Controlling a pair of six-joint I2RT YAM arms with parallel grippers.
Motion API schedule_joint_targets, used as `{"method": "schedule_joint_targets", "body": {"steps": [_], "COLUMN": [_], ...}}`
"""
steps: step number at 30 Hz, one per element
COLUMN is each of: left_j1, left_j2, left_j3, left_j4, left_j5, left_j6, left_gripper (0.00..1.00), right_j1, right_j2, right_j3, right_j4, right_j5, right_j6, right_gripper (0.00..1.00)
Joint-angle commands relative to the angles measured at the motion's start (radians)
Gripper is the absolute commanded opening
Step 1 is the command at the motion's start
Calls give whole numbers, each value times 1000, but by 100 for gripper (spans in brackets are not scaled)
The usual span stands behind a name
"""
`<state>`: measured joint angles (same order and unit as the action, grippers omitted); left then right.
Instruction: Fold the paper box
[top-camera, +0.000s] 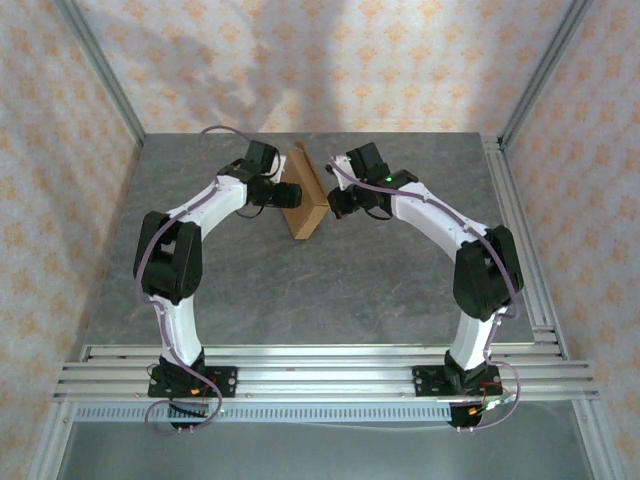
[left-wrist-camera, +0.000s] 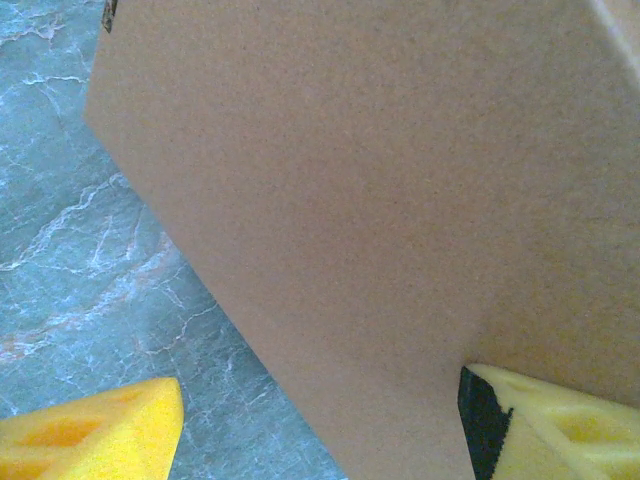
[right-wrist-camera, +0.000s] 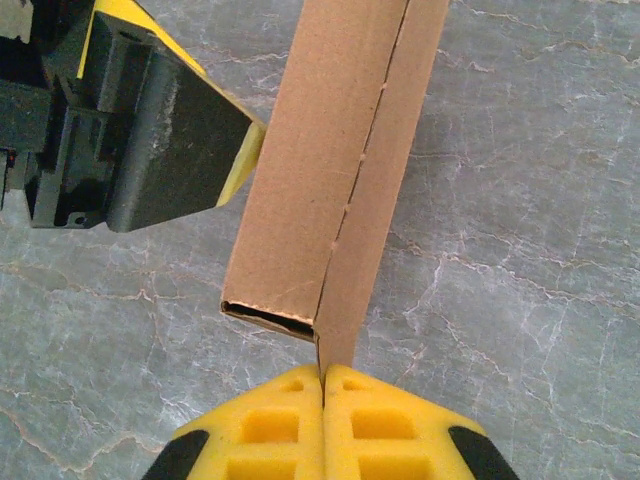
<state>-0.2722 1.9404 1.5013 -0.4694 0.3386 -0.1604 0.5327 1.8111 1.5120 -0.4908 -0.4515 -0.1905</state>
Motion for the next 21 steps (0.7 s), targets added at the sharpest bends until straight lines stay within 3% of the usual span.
{"method": "schedule_joint_targets", "body": {"steps": [1, 6, 10, 21], "left_j1": [-9, -9, -9, -28], "left_j2": [5, -24, -8, 57], "left_j3": [-39, -53, -54, 67], "left_j4": [0, 10, 7, -186], "left_j5": [39, 28, 31, -59], "left_j6": [-7, -2, -7, 94], "left_gripper": [74, 80, 79, 80], "right_j1": [16, 17, 17, 16], "right_j2": [12, 5, 5, 12], "right_j3": [22, 31, 47, -46], "right_j4": [9, -30, -27, 99], "right_j5": [47, 96, 53, 52], "right_j6": [15, -39, -36, 237], "right_gripper": [0, 0, 0, 0]}}
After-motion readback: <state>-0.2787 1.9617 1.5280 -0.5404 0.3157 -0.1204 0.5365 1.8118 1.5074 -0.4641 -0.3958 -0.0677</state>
